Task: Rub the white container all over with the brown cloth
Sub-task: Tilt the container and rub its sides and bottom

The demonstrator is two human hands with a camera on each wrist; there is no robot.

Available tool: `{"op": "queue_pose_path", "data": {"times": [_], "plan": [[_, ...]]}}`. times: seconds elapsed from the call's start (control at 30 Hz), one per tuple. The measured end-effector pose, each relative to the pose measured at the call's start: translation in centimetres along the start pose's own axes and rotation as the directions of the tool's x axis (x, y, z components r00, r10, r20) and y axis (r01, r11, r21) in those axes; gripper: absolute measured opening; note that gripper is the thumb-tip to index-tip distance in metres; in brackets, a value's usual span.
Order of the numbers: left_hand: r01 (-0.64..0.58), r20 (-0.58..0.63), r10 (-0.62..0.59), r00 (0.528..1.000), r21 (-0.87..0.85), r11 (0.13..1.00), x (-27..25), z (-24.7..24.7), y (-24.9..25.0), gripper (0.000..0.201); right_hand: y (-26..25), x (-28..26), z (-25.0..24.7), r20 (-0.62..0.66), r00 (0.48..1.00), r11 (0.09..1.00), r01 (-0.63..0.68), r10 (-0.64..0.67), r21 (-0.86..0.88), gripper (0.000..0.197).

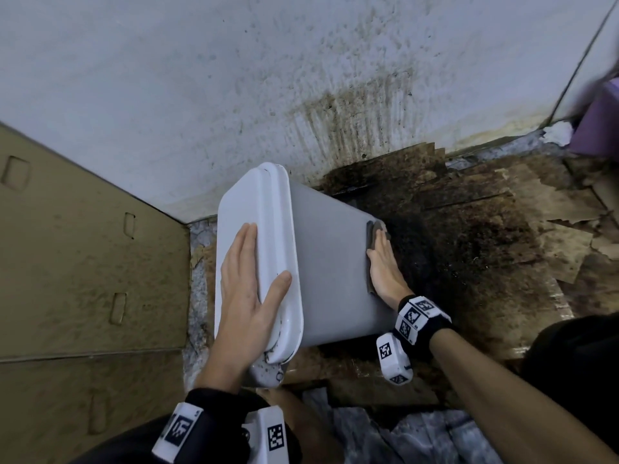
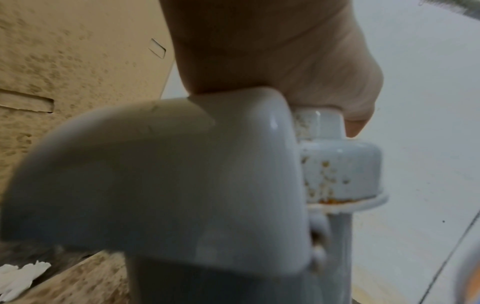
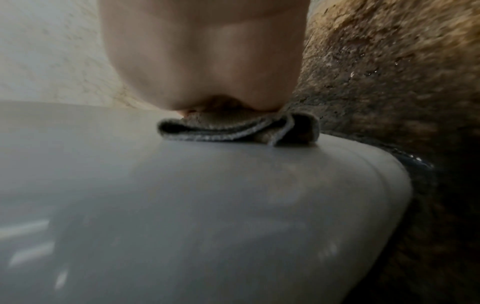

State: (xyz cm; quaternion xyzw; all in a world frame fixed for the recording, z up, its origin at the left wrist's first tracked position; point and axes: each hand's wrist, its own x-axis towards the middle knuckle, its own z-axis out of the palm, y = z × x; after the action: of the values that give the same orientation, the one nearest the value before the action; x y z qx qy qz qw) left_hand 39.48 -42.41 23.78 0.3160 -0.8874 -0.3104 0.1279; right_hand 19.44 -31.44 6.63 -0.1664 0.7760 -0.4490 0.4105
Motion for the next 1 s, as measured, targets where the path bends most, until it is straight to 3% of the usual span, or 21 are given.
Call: {"op": "queue_pose_path", "data": {"times": [0.2,0.53,0.77,1.0], "plan": [[0.001,-0.011,-0.001,1.000,-0.023,1.000,0.0,0.1,-0.2,0.078,0.4,-4.4,2.7,-0.037,0.998,0.999,0.049,-0.050,-0.023,0.061],[-0.005,-0.017,0.004,1.000,-0.011,1.000,0.1,0.0,-0.3,0.077,1.5,-4.3,2.6,-0.032,0.996,0.996,0.084,-0.085,-0.021,0.060],[0.013,-0.002,-0.013,1.000,-0.039,0.999,0.1,0.0,0.0,0.077,1.7,-0.7,0.4,0.014,0.998,0.998,0.065,-0.065,-0.022,0.059],[0.024,-0.001,-0.024,1.000,-0.066,0.998,0.1,0.0,-0.5,0.074,1.7,3.2,-0.7,0.038,0.998,0.995,0.053,-0.057,0.089,0.060]]}}
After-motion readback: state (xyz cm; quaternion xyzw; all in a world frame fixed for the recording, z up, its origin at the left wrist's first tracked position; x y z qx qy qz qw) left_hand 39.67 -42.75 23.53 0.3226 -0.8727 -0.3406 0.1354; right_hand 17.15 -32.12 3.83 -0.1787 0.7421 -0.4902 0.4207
